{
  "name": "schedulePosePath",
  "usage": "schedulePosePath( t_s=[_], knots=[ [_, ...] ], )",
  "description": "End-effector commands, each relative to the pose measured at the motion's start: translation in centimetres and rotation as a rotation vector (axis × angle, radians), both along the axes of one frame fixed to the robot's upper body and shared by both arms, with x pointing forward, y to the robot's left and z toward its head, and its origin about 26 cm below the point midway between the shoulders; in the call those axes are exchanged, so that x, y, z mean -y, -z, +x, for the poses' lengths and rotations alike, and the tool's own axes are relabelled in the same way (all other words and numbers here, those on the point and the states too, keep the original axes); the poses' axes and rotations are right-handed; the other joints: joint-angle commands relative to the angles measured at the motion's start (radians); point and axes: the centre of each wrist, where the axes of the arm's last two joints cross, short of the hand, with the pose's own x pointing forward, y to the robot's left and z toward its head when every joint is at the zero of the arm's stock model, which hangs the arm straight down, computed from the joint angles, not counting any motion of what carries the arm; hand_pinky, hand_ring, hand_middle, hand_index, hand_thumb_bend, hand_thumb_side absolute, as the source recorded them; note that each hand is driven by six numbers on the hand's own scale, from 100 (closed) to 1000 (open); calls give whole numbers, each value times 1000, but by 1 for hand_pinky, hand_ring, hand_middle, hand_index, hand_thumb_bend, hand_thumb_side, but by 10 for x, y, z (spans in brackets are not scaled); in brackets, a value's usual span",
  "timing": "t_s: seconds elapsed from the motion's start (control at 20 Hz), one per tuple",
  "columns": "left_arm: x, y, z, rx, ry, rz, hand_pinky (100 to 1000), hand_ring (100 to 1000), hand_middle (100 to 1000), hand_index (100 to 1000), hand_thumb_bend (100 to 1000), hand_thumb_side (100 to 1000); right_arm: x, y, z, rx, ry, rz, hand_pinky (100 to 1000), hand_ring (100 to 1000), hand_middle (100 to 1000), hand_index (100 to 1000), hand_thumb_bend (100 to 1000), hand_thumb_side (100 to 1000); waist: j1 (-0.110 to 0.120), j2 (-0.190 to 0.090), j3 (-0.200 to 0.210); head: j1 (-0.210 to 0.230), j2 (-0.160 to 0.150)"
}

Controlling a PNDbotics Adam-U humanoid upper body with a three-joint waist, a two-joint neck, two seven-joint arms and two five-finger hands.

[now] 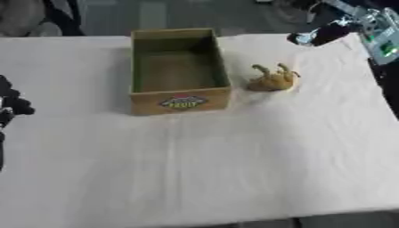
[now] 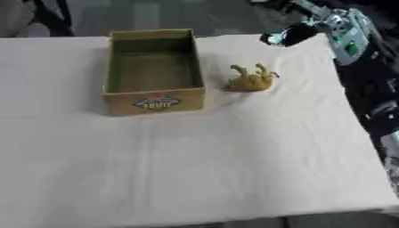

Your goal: Pick up objects on the table and place them in the box.

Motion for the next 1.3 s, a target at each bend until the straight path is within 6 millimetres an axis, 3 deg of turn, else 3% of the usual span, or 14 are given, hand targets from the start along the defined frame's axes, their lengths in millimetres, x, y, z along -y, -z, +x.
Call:
schedulePosePath(
  t_s=[0.05, 0.4, 1.3],
  knots=[
    [-2, -6, 0, 15, 9, 23, 532, 512, 498, 602, 412, 431, -4, -6, 7, -33, 40, -45, 810, 850, 805, 845, 429, 279, 2, -19, 2, -9, 8],
    [-2, -6, 0, 13, 13, 22, 532, 512, 498, 602, 412, 430, -18, 10, 16, -119, 53, -147, 858, 901, 853, 874, 435, 365, 5, -22, 6, -15, 8],
    [-1, -6, 0, 14, 11, 19, 532, 512, 498, 603, 412, 430, -18, 25, 17, -261, 25, -364, 870, 911, 868, 890, 451, 493, 7, -23, 0, -20, 10]
  ],
)
